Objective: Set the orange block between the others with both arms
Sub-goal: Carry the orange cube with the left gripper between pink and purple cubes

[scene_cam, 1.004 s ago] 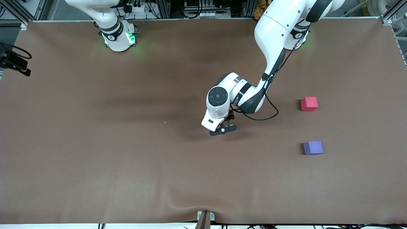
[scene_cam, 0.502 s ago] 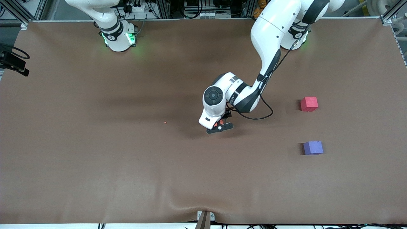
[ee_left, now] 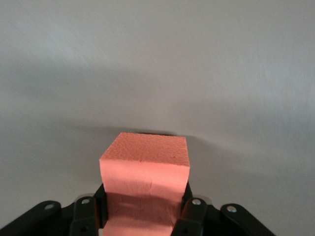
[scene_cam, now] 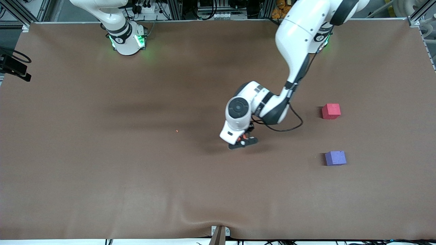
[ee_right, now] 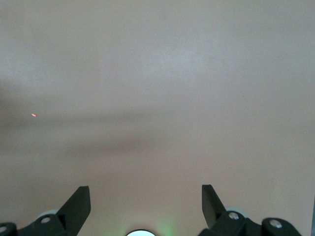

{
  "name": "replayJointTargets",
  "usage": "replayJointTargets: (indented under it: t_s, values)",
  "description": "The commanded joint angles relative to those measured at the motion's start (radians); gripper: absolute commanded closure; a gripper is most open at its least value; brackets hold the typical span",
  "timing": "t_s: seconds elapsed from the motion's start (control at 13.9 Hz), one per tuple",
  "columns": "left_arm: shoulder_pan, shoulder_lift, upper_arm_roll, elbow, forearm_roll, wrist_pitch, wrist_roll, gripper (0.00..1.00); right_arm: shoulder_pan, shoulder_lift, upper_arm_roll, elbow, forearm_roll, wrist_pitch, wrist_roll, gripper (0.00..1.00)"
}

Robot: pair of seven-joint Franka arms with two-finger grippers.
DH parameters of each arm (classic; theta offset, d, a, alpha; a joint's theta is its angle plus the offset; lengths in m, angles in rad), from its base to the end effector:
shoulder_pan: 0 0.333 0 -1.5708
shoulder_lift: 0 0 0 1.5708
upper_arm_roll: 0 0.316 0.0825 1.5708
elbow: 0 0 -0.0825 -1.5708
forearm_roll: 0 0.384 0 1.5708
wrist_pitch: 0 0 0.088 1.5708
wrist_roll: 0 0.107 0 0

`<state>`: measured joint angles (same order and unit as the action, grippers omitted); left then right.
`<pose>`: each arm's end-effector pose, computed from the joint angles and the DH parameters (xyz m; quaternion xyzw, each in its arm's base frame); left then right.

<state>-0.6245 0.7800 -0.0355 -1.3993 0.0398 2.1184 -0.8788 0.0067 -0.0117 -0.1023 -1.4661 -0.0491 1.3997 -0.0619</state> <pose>0.5765 -0.4388 0.2359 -0.9942 -0.1030 0.0189 0.0239 0.5296 -0.0571 0.6649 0.9991 -0.0203 -0.0291 0.0215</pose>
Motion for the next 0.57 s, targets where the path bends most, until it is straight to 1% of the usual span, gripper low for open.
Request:
replayJointTargets:
  t_s: [0.0, 0.14, 0.22, 0.43, 0.5]
  values:
    - [0.104, -0.138, -0.006, -0.024, -0.012, -0.122, 0.14, 1.0, -0.013, -0.007, 0.007, -0.006, 0.02, -0.002, 0.014, 0.0]
    - [0.205, -0.192, -0.006, -0.029, -0.012, -0.214, 0.309, 1.0, -0.013, -0.007, 0.007, -0.006, 0.02, -0.004, 0.014, 0.0]
    - [0.259, -0.218, -0.006, -0.049, -0.012, -0.236, 0.389, 1.0, -0.013, -0.007, 0.007, -0.006, 0.02, -0.004, 0.014, 0.0]
    - [0.4, -0.301, -0.001, -0.189, 0.006, -0.232, 0.614, 1.0, -0.011, -0.007, 0.007, -0.006, 0.02, -0.002, 0.014, 0.0]
    - [0.47, -0.323, -0.004, -0.235, 0.006, -0.22, 0.694, 1.0, -0.011, -0.007, 0.007, -0.006, 0.02, -0.004, 0.014, 0.0]
